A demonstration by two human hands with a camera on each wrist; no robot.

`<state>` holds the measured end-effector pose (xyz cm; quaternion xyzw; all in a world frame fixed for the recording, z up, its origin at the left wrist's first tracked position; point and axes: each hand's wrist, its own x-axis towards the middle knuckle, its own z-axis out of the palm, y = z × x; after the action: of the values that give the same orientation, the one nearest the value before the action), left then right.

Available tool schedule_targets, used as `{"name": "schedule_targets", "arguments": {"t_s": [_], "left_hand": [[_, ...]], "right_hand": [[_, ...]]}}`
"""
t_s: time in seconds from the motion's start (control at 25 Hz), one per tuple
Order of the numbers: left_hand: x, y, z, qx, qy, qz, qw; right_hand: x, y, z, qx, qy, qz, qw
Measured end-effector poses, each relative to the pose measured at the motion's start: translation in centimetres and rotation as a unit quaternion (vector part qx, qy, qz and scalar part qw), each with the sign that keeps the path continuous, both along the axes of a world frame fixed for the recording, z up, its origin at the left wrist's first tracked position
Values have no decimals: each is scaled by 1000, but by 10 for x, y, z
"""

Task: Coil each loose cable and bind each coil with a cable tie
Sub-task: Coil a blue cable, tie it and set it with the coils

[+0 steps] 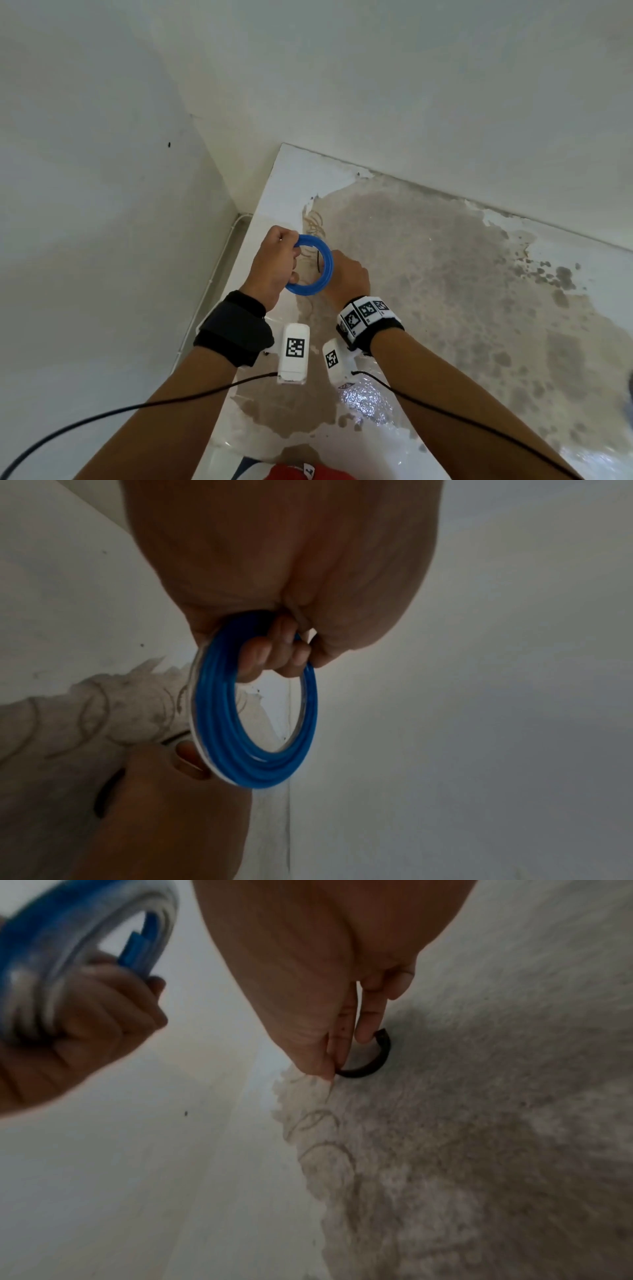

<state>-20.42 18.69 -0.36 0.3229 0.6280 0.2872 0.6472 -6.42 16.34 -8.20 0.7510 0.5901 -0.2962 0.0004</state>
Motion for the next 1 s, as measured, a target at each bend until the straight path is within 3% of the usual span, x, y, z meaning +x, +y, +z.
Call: {"name": "schedule_targets", "arguments": {"t_s": [0.12, 0.28, 0.48, 0.56, 0.68, 0.8, 1.0], "left_hand": [[19, -6, 3, 8, 6, -24, 1000], [68, -27, 12, 30, 13, -82, 996], [157, -73, 32, 70, 24, -138, 988], [192, -93, 40, 77, 27, -137, 987], [258, -136, 56, 92, 17, -144, 985], [309, -168, 69, 114, 14, -141, 983], [358, -198, 83, 134, 28, -160, 978]], "right_hand": [[39, -14, 14, 49, 96, -123, 987], [103, -53, 69, 163, 191, -255, 934], [177, -127, 140, 248, 381, -270, 849], [200, -153, 151, 242, 404, -228, 852], [253, -196, 157, 255, 345, -173, 886], [302, -230, 154, 284, 302, -132, 900], [351, -255, 149, 366, 232, -118, 894]]}}
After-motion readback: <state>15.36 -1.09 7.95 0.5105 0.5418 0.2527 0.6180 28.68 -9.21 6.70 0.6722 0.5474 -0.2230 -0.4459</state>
